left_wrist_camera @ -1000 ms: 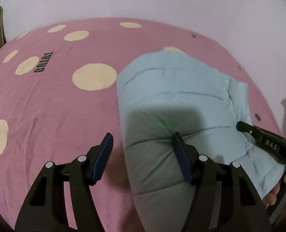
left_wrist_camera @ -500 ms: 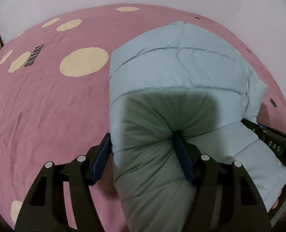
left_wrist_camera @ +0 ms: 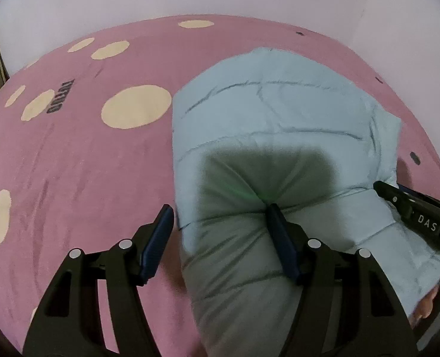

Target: Fold large clothes

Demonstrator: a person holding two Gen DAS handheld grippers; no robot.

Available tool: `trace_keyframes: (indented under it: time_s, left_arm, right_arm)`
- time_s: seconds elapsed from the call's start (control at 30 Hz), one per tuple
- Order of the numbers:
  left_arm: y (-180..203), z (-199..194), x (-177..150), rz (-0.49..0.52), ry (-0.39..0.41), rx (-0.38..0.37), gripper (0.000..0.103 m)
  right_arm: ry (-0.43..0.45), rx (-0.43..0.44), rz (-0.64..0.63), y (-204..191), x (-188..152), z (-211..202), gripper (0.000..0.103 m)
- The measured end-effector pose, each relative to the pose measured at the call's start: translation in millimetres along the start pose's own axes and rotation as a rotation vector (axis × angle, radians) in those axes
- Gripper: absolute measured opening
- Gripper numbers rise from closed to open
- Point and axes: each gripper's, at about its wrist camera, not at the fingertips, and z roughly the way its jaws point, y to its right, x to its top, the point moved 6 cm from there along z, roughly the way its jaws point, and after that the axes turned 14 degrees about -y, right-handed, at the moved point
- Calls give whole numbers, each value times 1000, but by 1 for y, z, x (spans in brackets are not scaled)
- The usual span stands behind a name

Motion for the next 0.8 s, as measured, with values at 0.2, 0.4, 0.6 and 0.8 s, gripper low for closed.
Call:
trace_keyframes:
  time_s: [0.2,0.4,0.6,0.8]
  left_arm:
    - [-4,-52,14,-13,103,4,65]
    - [7,-75,50,-25,160,1,65]
    - [18,-40,65,-34,115,42,65]
    - [18,9,54,-58,43,49,66]
  right_arm:
    - [83,-64,-8,-1,7,-54,38]
    - [172,11,-50,-41,37,-84,38]
    - [116,-26,-52,-51,52,-37,38]
    - [95,-110,-42,-35,45,-2,38]
